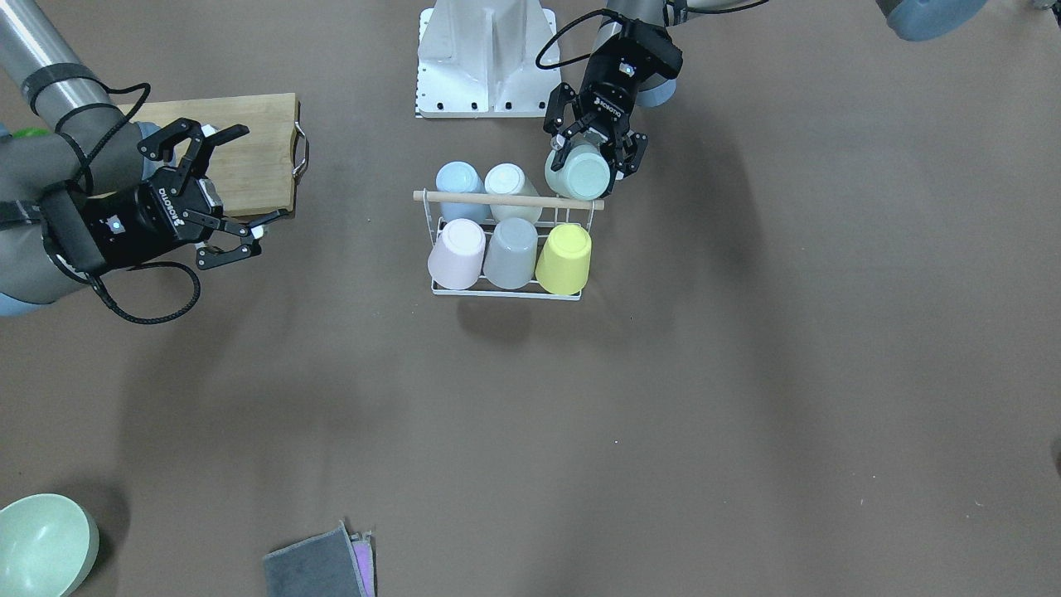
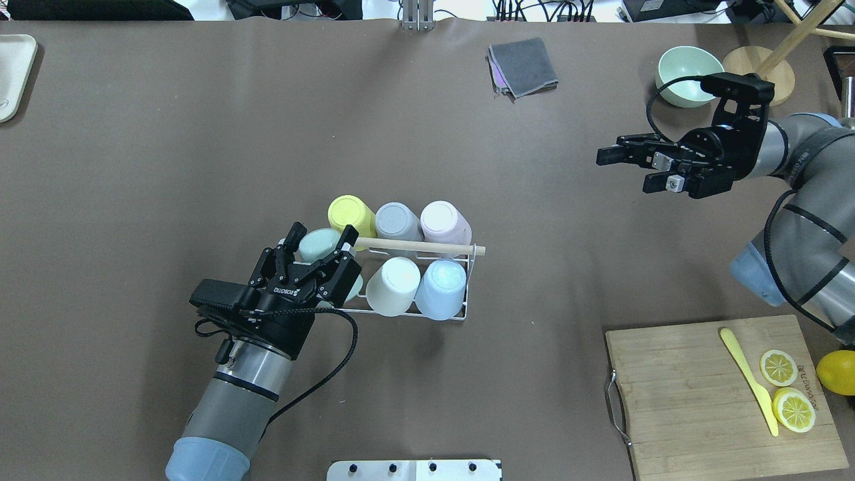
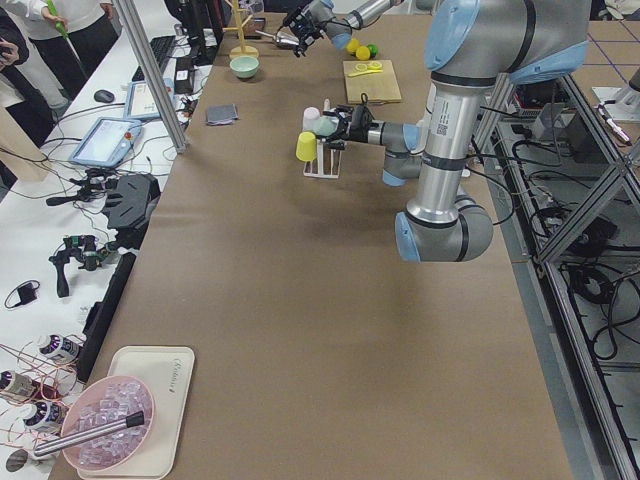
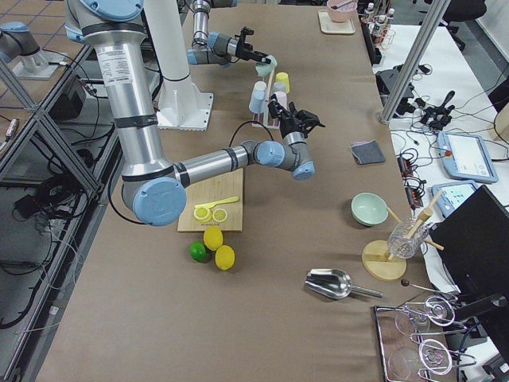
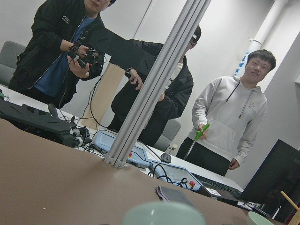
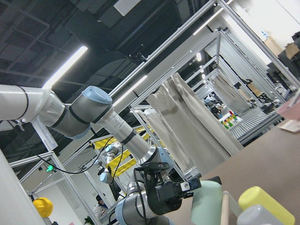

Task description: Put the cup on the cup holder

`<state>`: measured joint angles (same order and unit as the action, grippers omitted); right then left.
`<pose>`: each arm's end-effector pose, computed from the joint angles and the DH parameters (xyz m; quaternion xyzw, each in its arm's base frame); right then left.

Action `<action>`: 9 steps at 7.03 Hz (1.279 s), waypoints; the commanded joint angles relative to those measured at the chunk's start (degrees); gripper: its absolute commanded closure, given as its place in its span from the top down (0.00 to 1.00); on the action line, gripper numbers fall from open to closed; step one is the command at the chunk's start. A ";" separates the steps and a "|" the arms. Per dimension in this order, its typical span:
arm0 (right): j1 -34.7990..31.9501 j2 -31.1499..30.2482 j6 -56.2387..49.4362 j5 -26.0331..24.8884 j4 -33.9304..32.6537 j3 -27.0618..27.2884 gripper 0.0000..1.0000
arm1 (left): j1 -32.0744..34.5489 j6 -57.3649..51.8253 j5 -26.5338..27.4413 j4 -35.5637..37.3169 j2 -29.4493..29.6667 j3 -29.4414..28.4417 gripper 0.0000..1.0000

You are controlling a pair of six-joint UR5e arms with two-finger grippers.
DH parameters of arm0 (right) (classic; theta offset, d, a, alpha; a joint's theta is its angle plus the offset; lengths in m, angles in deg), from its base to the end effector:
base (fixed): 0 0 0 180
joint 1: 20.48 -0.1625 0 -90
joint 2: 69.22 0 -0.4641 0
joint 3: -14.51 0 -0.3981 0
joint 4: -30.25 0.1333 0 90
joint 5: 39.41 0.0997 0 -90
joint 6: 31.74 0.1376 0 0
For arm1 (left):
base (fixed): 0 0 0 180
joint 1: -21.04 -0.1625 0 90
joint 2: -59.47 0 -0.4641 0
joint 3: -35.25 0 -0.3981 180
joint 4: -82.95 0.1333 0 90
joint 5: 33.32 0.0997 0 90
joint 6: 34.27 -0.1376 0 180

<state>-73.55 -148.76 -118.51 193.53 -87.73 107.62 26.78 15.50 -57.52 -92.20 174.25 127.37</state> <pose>-0.3173 -0.5060 0.4439 0.3602 -0.8699 -0.2219 0.2536 0.5357 -0.3140 0.2902 0.5513 0.5225 -0.2911 0.5817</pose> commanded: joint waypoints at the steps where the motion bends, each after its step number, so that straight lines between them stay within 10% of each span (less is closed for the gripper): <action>1: -1.42 -3.85 5.71 -2.92 -3.65 1.29 0.99 | -0.11 -0.29 0.55 -0.02 0.17 -0.80 0.98; 6: -5.29 -3.08 17.53 -10.67 -18.25 2.78 0.99 | 4.43 -0.46 -1.19 0.59 0.18 0.69 0.98; 9: -5.47 -2.73 36.10 -10.93 -17.99 2.87 0.98 | 16.81 -1.17 -18.65 0.51 0.27 -0.09 0.98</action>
<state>-79.02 -151.60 -88.51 182.82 -105.71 110.58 38.78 14.36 -70.04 -91.70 174.58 127.87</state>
